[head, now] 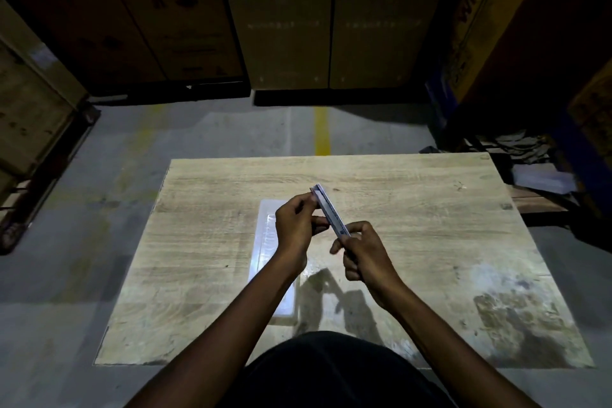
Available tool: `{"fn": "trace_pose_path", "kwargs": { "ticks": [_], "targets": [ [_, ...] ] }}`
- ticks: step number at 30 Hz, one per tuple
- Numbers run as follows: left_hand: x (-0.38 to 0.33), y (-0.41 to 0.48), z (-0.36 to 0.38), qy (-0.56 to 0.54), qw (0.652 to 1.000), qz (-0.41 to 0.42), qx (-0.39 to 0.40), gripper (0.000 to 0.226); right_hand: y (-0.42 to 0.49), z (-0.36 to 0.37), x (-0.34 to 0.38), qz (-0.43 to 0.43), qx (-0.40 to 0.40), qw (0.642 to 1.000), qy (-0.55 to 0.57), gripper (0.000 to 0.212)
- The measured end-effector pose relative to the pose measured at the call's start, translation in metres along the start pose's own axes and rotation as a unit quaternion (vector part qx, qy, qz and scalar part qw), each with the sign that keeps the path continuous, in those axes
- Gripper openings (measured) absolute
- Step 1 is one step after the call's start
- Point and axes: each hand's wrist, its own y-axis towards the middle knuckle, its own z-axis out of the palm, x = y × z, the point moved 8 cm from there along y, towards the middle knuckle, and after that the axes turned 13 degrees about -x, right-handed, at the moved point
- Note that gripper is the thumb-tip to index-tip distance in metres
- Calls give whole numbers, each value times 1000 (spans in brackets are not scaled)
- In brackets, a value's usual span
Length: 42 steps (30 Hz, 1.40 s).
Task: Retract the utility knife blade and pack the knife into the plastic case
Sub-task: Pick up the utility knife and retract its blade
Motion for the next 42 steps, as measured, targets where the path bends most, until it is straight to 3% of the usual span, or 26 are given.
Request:
{"fn": "trace_pose_path", "kwargs": {
  "ticks": [3, 5, 7, 10, 13, 16, 19, 22, 24, 26, 29, 34, 42],
  "targets": [
    [1, -6, 10, -48, 996, -52, 46, 25, 1, -16, 25, -152, -117, 979, -65, 9],
    [2, -13, 18, -99, 986, -105, 82, 23, -7, -23, 51, -328, -179, 911, -176, 18],
    [1, -20, 24, -167, 965, -170, 108, 22, -21, -16, 64, -475, -188, 813, -279, 20],
    [-3, -23, 27, -213, 941, -232, 123, 32, -28, -8, 63, -562, -187, 710, -381, 23],
    [-4, -24, 27, -212, 937, -247, 124, 41, -30, -7, 63, -590, -196, 674, -399, 30],
    [-4, -24, 26, -203, 942, -237, 119, 39, -27, -9, 62, -572, -194, 710, -361, 30],
    [1, -18, 24, -179, 957, -209, 97, 30, -12, -19, 55, -473, -190, 818, -267, 27],
    [6, -11, 16, -101, 980, -158, 67, 22, 18, -29, 29, -248, -159, 948, -124, 22],
    [9, -8, 13, -44, 989, -123, 67, 26, 30, -29, 4, -75, -106, 991, 15, 14],
    [13, -7, 10, -7, 993, -100, 60, 26, 31, -25, -12, 41, -55, 994, 81, 10],
    [20, -2, 5, 35, 996, -74, 23, 22, 26, -19, -23, 113, -5, 988, 105, 10],
    [25, 4, -3, 70, 996, -50, -22, 16, 24, -17, -31, 142, 12, 987, 72, 4],
    [33, 11, -3, 94, 995, -43, -16, 19, 26, -17, -41, 138, 23, 990, 29, 9]
  ]
}}
